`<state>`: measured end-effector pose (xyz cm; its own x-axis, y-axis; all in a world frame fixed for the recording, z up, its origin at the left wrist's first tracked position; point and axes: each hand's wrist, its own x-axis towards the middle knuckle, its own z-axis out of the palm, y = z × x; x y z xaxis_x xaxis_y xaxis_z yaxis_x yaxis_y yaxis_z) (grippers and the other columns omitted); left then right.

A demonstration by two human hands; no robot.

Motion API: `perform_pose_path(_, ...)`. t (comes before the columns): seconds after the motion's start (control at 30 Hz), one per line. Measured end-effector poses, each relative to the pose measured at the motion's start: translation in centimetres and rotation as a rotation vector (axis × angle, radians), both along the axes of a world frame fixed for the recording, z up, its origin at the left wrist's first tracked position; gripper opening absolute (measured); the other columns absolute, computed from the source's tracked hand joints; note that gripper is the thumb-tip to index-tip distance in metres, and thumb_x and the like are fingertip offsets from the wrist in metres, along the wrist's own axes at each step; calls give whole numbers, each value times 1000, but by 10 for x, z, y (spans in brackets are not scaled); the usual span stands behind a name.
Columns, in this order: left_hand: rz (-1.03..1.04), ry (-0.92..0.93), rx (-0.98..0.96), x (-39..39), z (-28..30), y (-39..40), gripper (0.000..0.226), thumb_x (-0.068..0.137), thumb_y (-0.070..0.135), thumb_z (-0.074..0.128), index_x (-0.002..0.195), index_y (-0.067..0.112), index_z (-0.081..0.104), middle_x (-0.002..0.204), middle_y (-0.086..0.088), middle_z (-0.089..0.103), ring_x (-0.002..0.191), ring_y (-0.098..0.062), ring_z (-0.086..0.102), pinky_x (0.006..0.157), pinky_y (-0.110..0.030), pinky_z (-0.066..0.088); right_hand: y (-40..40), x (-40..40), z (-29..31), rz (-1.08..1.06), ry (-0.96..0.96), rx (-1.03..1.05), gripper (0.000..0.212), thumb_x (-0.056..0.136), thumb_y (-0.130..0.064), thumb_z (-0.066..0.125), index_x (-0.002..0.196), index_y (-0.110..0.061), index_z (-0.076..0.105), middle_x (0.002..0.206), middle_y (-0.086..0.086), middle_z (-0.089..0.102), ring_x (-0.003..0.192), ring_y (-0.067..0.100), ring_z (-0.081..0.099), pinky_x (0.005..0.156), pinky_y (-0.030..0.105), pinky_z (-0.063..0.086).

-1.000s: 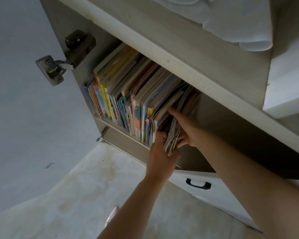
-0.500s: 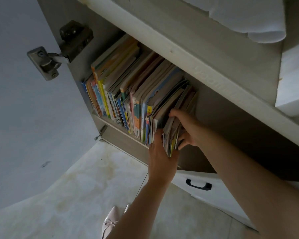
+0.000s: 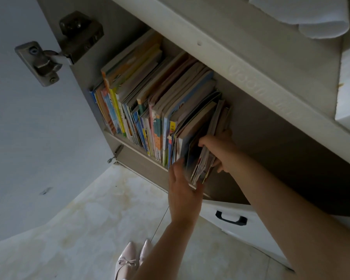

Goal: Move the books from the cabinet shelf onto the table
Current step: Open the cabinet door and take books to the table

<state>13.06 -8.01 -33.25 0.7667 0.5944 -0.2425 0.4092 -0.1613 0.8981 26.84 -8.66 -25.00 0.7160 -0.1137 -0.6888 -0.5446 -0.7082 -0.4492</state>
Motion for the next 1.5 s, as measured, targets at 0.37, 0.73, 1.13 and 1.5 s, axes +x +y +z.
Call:
perform_pose_path(0.37, -137, -3, 30, 11, -4, -8, 102, 72, 26, 77, 153, 27, 15, 154, 5, 27, 139, -14, 29, 102, -25, 38, -11, -16, 15, -96, -44, 71, 18, 85, -20, 63, 95, -8, 53, 100, 16, 62, 71, 23, 59, 50, 27, 44)
perform_pose_path(0.73, 41, -129, -354, 27, -17, -16, 108, 56, 24, 81, 146, 35, 22, 128, 3, 51, 119, -19, 51, 91, -42, 54, -27, -23, 0, -159, -87, 107, 50, 75, -27, 68, 119, -10, 50, 105, 16, 64, 86, 29, 65, 55, 29, 47)
perform_pose_path(1.13, -98, -108, -103, 27, -19, -12, 57, 81, 20, 73, 131, 28, 46, 126, 3, 61, 114, -13, 58, 89, -29, 53, -33, -25, 1, -184, -118, 117, 45, 81, -22, 66, 118, -10, 44, 105, 15, 62, 75, 22, 63, 47, 24, 44)
perform_pose_path(1.5, -77, -180, 94, -68, -19, 27, 55, 73, 23, 82, 120, 35, 57, 108, 12, 69, 93, 0, 63, 80, -11, 48, -17, -122, 6, 16, -82, 239, 42, 84, -23, 68, 119, -10, 49, 98, 2, 65, 80, 12, 69, 55, 16, 52)
